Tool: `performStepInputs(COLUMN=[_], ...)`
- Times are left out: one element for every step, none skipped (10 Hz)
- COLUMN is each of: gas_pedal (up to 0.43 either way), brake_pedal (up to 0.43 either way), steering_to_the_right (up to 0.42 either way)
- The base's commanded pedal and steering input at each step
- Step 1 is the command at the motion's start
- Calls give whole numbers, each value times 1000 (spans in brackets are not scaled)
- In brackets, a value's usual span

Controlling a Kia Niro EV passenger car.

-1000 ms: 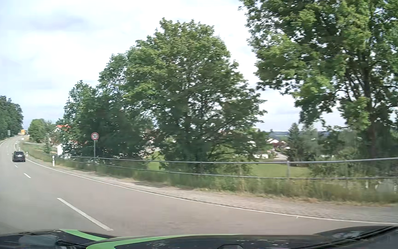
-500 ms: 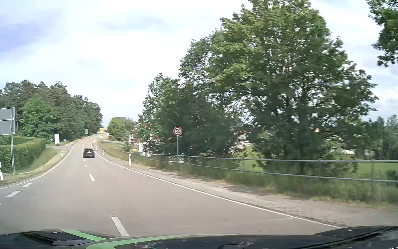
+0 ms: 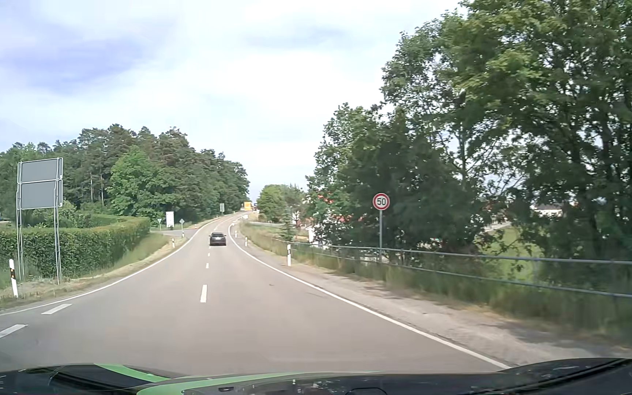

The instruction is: Follow the waypoints while adhering to traffic rules and regulations

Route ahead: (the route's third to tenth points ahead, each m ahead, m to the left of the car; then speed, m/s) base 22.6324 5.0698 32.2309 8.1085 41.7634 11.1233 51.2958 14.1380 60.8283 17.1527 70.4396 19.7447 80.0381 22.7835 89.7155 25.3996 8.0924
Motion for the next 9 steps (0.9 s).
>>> performStepInputs(gas_pedal=[390, 378, 370, 339, 339, 339, 339, 339, 331], brake_pedal=[0, 0, 0, 0, 0, 0, 0, 0, 0], steering_to_the_right=[-146, -138, -124, -113, -105, -94, -83, -76, -69])
